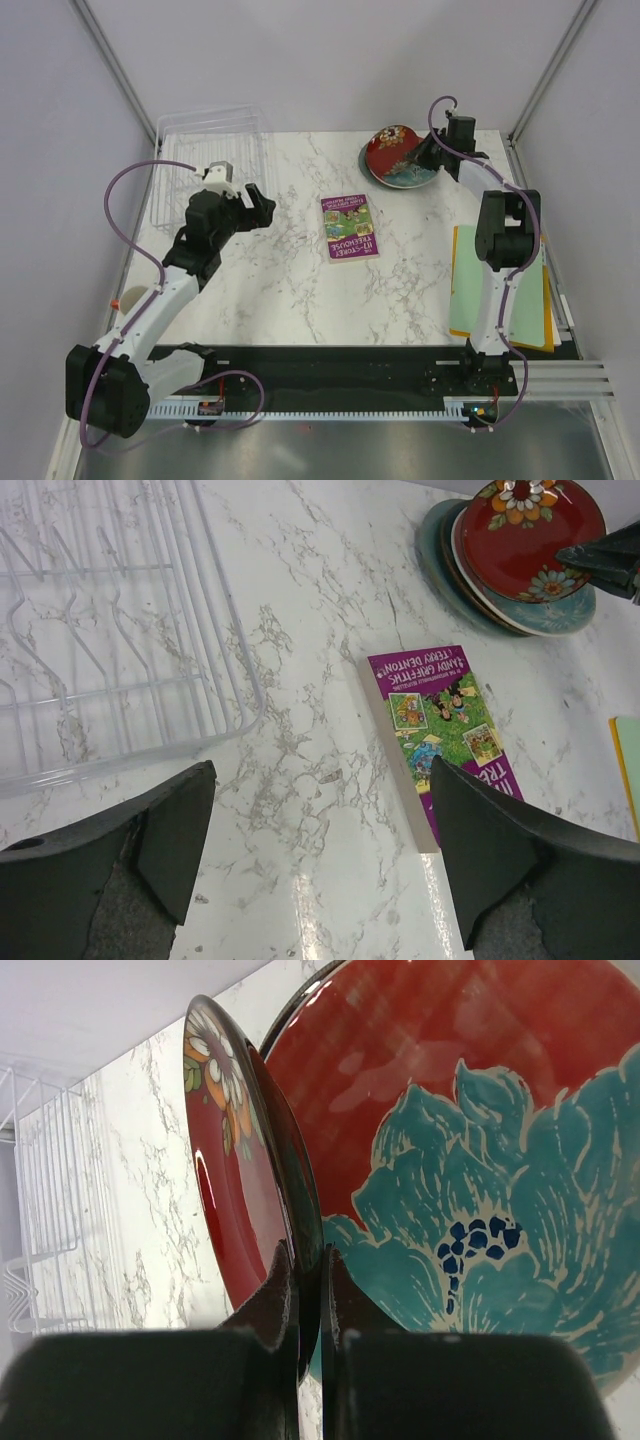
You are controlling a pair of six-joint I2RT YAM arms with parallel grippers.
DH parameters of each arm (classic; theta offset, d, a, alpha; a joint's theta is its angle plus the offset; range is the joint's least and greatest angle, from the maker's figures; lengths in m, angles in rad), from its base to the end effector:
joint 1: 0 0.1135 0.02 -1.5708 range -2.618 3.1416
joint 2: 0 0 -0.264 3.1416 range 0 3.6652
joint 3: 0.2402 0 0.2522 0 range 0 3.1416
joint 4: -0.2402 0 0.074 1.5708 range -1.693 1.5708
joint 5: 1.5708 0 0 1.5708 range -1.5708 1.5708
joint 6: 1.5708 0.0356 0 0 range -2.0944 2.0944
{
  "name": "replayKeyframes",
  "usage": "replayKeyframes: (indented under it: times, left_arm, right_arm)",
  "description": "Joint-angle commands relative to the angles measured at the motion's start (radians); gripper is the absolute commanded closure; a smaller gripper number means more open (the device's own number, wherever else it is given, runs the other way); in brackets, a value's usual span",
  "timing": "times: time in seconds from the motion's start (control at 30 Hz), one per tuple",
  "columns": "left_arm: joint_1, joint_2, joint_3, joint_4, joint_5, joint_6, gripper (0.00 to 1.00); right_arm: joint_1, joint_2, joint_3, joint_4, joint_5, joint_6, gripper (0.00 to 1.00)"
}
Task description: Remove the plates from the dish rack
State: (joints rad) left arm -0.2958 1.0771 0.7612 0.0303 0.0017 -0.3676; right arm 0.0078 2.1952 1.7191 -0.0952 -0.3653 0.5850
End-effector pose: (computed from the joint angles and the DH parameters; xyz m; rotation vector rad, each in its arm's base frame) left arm 0.2406 -0.0734 0.2960 -0.0663 1.8807 -0.4603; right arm 0.5097 0.0167 0.2107 0.4096 2.1517 0.7325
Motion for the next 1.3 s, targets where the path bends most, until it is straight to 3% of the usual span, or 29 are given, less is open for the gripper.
replayKeyframes:
  times: [0.0,0.43,0.53,0.57,0.67,0.8,0.83,0.9,0.93,1.07,1.1,1.13,1.27]
  left_arm:
    - [0.000,-0.022,-0.008,0.005,-0.019,0.071,0.07]
    - [0.000,-0.039,-0.023,-0.006,-0.008,0.052,0.06]
    - [0.000,-0.042,-0.023,-0.007,-0.006,0.050,0.06]
    - [0.000,-0.040,-0.023,-0.007,-0.006,0.050,0.06]
    - [0.000,-0.036,-0.019,-0.015,-0.006,0.052,0.07]
    - [0.000,-0.037,-0.020,-0.020,-0.006,0.042,0.07]
    - [0.000,-0.037,-0.020,-0.021,-0.006,0.041,0.07]
    - [0.000,-0.039,-0.020,-0.023,-0.008,0.039,0.06]
    - [0.000,-0.039,-0.020,-0.024,-0.006,0.039,0.06]
    - [0.000,-0.043,-0.016,-0.026,0.011,0.041,0.04]
    - [0.000,-0.048,-0.016,-0.052,0.008,0.045,0.00]
    - [0.000,-0.052,-0.016,-0.052,0.009,0.051,0.00]
    - [0.000,-0.083,-0.017,-0.072,0.008,0.081,0.00]
  right_arm:
    - [-0.012,-0.002,0.074,0.068,-0.035,0.032,1.00]
    - [-0.055,0.023,0.014,0.083,-0.030,0.027,1.00]
    - [-0.055,0.035,0.007,0.080,-0.032,0.026,0.95]
    - [-0.055,0.040,0.007,0.078,-0.037,0.027,0.88]
    - [-0.055,0.057,0.011,0.072,-0.057,0.039,0.95]
    - [-0.055,0.057,-0.015,0.077,-0.069,0.041,0.72]
    - [-0.055,0.054,-0.019,0.078,-0.069,0.042,0.51]
    - [-0.055,0.037,-0.045,0.077,-0.060,0.033,0.48]
    - [-0.055,0.026,-0.055,0.077,-0.055,0.024,0.41]
    - [-0.055,-0.028,-0.096,0.068,-0.047,-0.007,0.38]
    - [-0.055,-0.038,-0.105,0.058,-0.043,-0.014,0.33]
    - [-0.055,-0.063,-0.110,0.051,-0.038,-0.023,0.21]
    - [-0.054,-0.161,-0.148,0.003,0.002,-0.111,0.02]
